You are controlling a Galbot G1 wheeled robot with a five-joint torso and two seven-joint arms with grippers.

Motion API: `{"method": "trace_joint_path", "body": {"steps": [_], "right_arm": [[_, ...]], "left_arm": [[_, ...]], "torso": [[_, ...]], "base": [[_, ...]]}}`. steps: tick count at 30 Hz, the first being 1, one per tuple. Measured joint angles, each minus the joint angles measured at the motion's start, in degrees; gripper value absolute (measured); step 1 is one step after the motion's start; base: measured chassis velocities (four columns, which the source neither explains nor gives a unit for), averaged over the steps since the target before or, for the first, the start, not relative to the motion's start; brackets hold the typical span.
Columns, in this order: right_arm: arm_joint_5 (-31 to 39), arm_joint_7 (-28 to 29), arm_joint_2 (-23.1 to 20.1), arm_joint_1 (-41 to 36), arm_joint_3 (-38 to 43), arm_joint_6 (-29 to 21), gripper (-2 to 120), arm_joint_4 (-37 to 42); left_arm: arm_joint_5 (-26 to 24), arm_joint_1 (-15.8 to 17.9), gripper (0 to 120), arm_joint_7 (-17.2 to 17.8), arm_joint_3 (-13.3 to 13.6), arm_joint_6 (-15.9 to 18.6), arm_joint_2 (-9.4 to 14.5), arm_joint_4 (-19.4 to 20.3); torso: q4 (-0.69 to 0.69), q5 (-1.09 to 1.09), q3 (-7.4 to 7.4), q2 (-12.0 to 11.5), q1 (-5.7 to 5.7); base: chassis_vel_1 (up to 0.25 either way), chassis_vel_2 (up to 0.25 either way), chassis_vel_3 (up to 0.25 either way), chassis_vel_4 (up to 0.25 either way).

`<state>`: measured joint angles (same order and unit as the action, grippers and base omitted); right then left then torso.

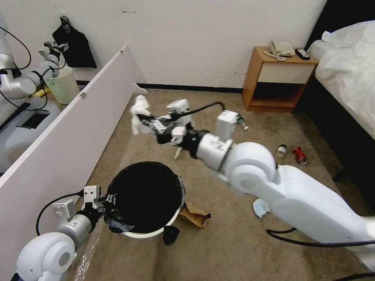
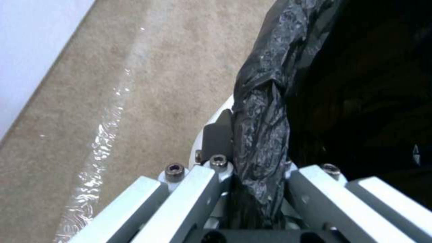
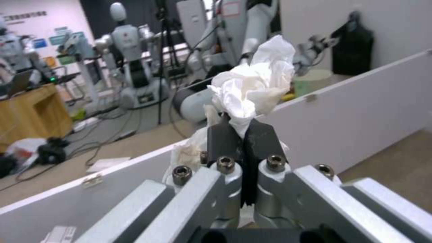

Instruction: Pick up the trash bin, then pick up the garbage from the floor and place it into the trash bin.

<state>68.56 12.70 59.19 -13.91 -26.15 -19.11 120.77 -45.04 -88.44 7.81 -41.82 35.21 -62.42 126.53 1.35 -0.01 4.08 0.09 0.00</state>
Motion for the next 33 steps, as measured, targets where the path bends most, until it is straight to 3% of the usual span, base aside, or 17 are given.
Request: {"method": "trace_joint_path", "body": {"steps": [9,23,33], "right_arm": [[-0.4,0.6,0.5,0.2,-4.8,-1.5,0,-0.6],[4.5,3.4,-2.4,1.1,-8.1,-7.9,0,1.5],[7.7,7.2,-1.4,1.2,-9.5,-10.9,0,0.8]], "left_arm": [[0.7,0.1,2,0.4,-1.1,0.1,0.1,0.1],[2.2,0.2,2,-1.1,-1.8,0.1,0.3,0.0],[4.1,-0.5,2,-2.3,-1.9,0.0,0.0,1.0]], "torso": [[0.01,0.01,0.00,0.0,0.00],[0.01,0.01,0.00,0.0,0.00],[0.01,0.01,0.00,0.0,0.00]], "base": [[0.000,0.000,0.000,0.000],[0.000,0.000,0.000,0.000],[0.000,0.000,0.000,0.000]]}}
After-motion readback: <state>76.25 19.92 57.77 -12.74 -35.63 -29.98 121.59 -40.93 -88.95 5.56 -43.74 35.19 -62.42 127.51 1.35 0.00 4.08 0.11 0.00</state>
